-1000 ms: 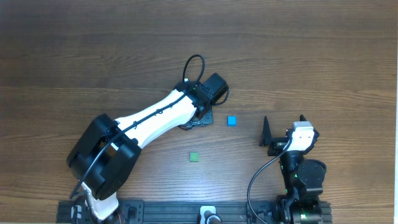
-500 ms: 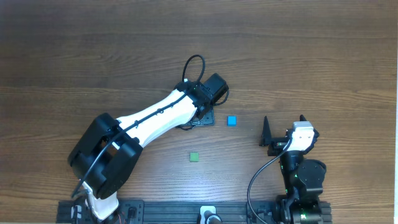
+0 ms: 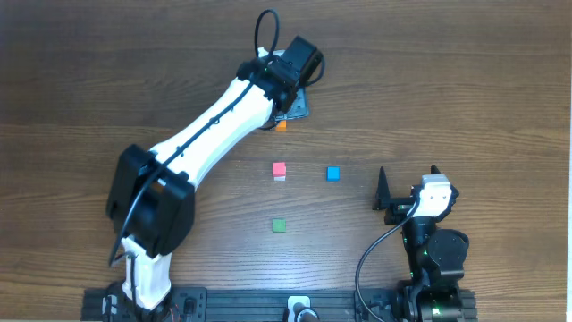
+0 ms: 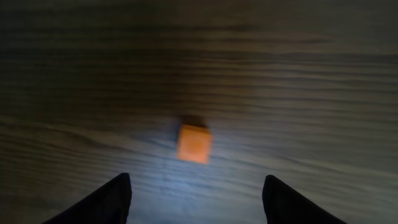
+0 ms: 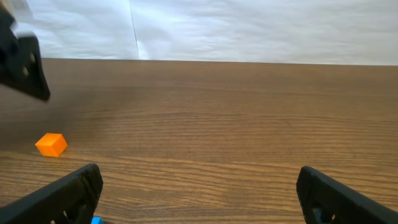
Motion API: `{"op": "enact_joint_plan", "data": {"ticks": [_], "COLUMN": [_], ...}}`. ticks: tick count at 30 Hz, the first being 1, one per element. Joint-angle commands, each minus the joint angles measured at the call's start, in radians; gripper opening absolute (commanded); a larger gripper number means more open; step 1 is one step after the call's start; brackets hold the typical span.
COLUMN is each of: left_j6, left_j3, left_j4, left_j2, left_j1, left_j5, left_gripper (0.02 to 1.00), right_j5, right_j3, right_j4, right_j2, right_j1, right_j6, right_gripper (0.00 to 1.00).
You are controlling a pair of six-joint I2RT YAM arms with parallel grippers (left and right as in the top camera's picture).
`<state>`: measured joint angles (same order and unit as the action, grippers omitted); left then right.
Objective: Stack Cubes
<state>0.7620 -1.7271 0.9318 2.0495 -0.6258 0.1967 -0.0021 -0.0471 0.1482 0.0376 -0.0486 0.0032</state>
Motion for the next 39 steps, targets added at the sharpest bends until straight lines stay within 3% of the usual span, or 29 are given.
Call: {"op": "enact_joint_plan", "data": {"ticks": [1, 7, 31, 39], "left_j6": [-0.053, -0.075, -0.078, -0.078], "left_j3": [-0.004, -0.005, -0.005, -0.005], "left_j4": [-0.02, -0.068, -0.067, -0.06], "left_j2": [0.095, 0.158, 0.218, 0.218], "left_j1": [0.013, 0.013, 0.013, 0.015], "left_j5": [0.01, -0.03, -0.05, -0.051], "left_gripper": [0.667, 0.649, 0.546, 0.299], "right_j5": [-0.008, -0.008, -0.008, -0.008], "right_j3": [0.01, 0.01, 0.01, 0.01], "right_j4": [-0.006, -0.006, -0.006, -0.006], "right_j2": [-0.006, -0.006, -0.006, -0.006], "right_j1": [-0.005, -0.005, -0.005, -0.005], "right_j6": [-0.001, -0.001, -0.001, -0.001], "right_gripper": [0.991, 0.991, 0.991, 0.993]}}
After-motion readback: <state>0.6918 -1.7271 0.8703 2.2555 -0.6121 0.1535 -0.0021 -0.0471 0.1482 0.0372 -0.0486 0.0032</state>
